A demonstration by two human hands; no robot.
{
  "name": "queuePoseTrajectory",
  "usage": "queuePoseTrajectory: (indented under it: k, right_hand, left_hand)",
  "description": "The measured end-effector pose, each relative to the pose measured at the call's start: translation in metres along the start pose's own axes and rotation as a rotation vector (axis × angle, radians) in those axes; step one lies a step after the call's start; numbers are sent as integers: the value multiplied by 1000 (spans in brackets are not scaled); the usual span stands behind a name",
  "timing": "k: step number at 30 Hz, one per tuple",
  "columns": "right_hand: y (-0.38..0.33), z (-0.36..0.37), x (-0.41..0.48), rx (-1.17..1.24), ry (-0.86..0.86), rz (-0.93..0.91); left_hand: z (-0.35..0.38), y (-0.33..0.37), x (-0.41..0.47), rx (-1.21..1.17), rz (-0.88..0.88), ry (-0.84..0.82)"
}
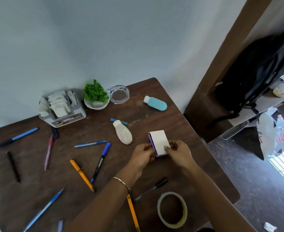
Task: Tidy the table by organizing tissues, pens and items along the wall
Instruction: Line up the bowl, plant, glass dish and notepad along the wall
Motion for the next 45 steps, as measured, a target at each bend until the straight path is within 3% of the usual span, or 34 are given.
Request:
queuePoseTrajectory:
  k: [3,15,18,23,26,32,36,45]
  right_hand:
    - [-21,0,6,202,-38,-10]
    - [-115,1,77,393,-2,-192]
    - [-135,-1,121,357,32,-189]
    - [-160,1,193,152,59,-147]
    - [-168,6,221,103,60,-104]
    - [-168,27,251,91,33,-55]
    - [-166,29,253,-163,87,-133]
    - [-171,29,253,-352,92,-208]
  left_hand:
    - [-13,12,6,-17,39,63]
    - [-42,97,44,-277,310,223]
    - [-55,113,56,-461,264,286]
    - [-103,106,79,-835,154,585]
    - [-123,115,88,-978,154,660]
    - [-142,134,104,-1030,228,702]
    - [-142,129,108,-1000,266,723]
    - [-137,125,112,-993,303,827]
Point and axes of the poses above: each hand's wrist, its own x-axis towards the middle knuckle, its own z-axis out of the palm, y = z × x, the point moved 3 cm from there along x, towards the middle knuckle, and after that the axes turned 4 degrees about -x, right-handed, at the moved point
